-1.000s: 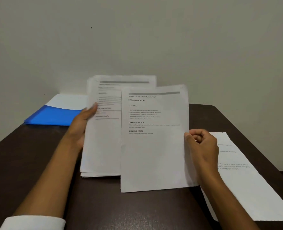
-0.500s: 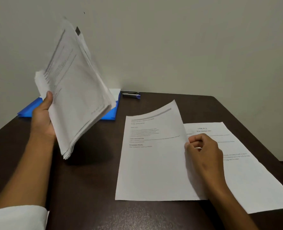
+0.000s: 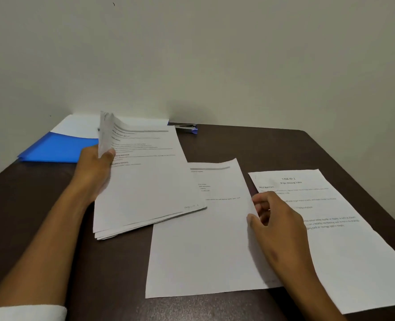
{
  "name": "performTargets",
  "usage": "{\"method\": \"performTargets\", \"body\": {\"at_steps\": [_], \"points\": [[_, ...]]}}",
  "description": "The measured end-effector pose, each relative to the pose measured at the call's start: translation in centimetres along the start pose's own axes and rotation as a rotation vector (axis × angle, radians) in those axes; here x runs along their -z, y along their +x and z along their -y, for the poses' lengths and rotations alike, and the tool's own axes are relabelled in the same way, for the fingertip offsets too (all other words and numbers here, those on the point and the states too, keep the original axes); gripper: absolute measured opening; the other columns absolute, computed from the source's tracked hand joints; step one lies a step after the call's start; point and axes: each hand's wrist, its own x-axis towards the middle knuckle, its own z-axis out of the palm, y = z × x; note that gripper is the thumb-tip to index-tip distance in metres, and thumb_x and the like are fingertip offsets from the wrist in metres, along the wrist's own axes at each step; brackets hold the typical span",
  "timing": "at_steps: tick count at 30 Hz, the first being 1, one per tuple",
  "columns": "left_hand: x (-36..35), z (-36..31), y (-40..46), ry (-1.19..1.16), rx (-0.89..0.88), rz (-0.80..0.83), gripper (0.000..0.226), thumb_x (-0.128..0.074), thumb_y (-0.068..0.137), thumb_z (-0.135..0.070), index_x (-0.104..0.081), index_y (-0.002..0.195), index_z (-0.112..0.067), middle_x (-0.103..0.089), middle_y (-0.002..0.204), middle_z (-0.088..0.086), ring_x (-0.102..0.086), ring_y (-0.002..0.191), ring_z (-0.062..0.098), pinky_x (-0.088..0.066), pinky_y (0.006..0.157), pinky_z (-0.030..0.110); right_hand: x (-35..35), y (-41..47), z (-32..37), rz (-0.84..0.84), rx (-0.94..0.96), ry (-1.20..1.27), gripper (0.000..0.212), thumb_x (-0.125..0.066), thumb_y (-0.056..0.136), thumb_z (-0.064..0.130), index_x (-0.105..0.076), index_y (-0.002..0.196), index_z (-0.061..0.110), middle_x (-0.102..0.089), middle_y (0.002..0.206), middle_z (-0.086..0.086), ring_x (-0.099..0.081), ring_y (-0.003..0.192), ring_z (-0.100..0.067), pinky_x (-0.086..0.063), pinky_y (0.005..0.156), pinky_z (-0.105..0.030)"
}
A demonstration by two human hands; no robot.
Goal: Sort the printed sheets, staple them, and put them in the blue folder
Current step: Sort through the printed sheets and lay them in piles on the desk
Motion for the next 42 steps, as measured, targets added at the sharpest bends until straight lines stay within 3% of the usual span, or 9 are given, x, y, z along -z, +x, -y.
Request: {"method": "performTargets", "body": {"at_steps": [5,10,13,15,18,21,24,28,42], "points": [[1.1,0.7,0.6,0.22,-0.022,0.016,0.024,-0.05,0.109,-0.021,-0.068,0.114,-0.006,-0.074,0.108,0.009,-0.07,0.1,0.027,-0.058,0.085,0.041,-0.4,-0.2,-0.2,-0.015,0.027,0.018,0.026,-0.074,0.091,0.011,-0.065,0.106,0.03,-0.064,0.09,0.018,-0.061,0.081,-0.004,-0.044,0.072,-0.02],[0.6,0.4,0.4,0.339,-0.107,0.003,0.022,-0.047,0.109,-0.021,-0.065,0.112,-0.008,-0.068,0.105,0.008,-0.062,0.085,0.012,-0.046,0.065,0.027,-0.8,0.0,-0.6,-0.023,0.024,0.007,0.025,-0.076,0.092,0.012,-0.066,0.108,0.029,-0.064,0.093,0.015,-0.062,0.081,-0.005,-0.046,0.075,-0.023],[0.5,0.6,0.5,0.164,-0.081,0.051,0.017,-0.051,0.11,-0.019,-0.067,0.111,-0.013,-0.075,0.098,-0.004,-0.069,0.093,0.013,-0.051,0.073,0.027,-0.8,0.0,-0.6,-0.023,0.017,-0.002,0.025,-0.075,0.092,0.014,-0.065,0.11,0.029,-0.063,0.094,0.016,-0.061,0.082,-0.004,-0.041,0.072,-0.013],[0.4,0.7,0.7,0.024,-0.011,0.076,0.013,-0.053,0.11,-0.016,-0.066,0.113,-0.014,-0.078,0.085,-0.012,-0.071,0.088,0.01,-0.052,0.074,0.024,-0.8,-0.1,-0.6,-0.022,0.014,-0.018,0.026,-0.075,0.093,0.015,-0.063,0.111,0.029,-0.062,0.095,0.016,-0.059,0.082,-0.002,-0.038,0.072,-0.009],[0.4,0.2,0.6,-0.019,0.036,0.099,0.013,-0.055,0.109,-0.017,-0.066,0.114,-0.011,-0.074,0.097,-0.001,-0.07,0.079,0.01,-0.052,0.069,0.022,-0.8,-0.2,-0.4,-0.024,0.018,-0.037,0.027,-0.074,0.094,0.015,-0.062,0.113,0.03,-0.06,0.097,0.015,-0.056,0.083,0.0,-0.034,0.071,-0.006],[0.9,0.2,0.9,-0.031,0.027,0.155,0.011,-0.06,0.106,-0.018,-0.069,0.099,-0.018,-0.077,0.087,-0.005,-0.074,0.067,0.007,-0.055,0.056,0.014,-0.8,-0.2,-0.3,-0.025,0.017,-0.043,0.026,-0.073,0.095,0.016,-0.061,0.115,0.029,-0.061,0.099,0.013,-0.055,0.084,0.001,-0.037,0.071,-0.013],[1.1,0.3,1.0,-0.067,0.04,0.197,0.01,-0.065,0.101,-0.011,-0.068,0.101,-0.02,-0.078,0.072,-0.016,-0.075,0.063,0.007,-0.055,0.051,0.014,-0.7,-0.2,-0.2,-0.03,0.012,-0.038,0.027,-0.073,0.095,0.016,-0.061,0.115,0.029,-0.061,0.099,0.013,-0.056,0.083,0.0,-0.041,0.078,-0.022],[1.2,0.3,1.0,-0.114,0.032,0.174,0.014,-0.064,0.1,-0.005,-0.068,0.108,-0.016,-0.079,0.078,-0.015,-0.075,0.065,0.003,-0.057,0.055,0.014,-0.7,-0.3,-0.2,-0.03,0.011,-0.035,0.027,-0.074,0.094,0.016,-0.063,0.116,0.027,-0.063,0.101,0.01,-0.058,0.083,-0.003,-0.043,0.079,-0.024],[1.0,-0.4,0.6,-0.353,-0.028,0.146,0.024,-0.063,0.102,-0.011,-0.068,0.124,-0.019,-0.081,0.104,-0.01,-0.078,0.09,0.01,-0.063,0.074,0.022,-0.6,-0.1,0.1,-0.113,0.054,-0.087,0.032,-0.08,0.091,0.015,-0.066,0.119,0.019,-0.058,0.106,0.008,-0.059,0.092,-0.016,-0.045,0.081,-0.029]]}}
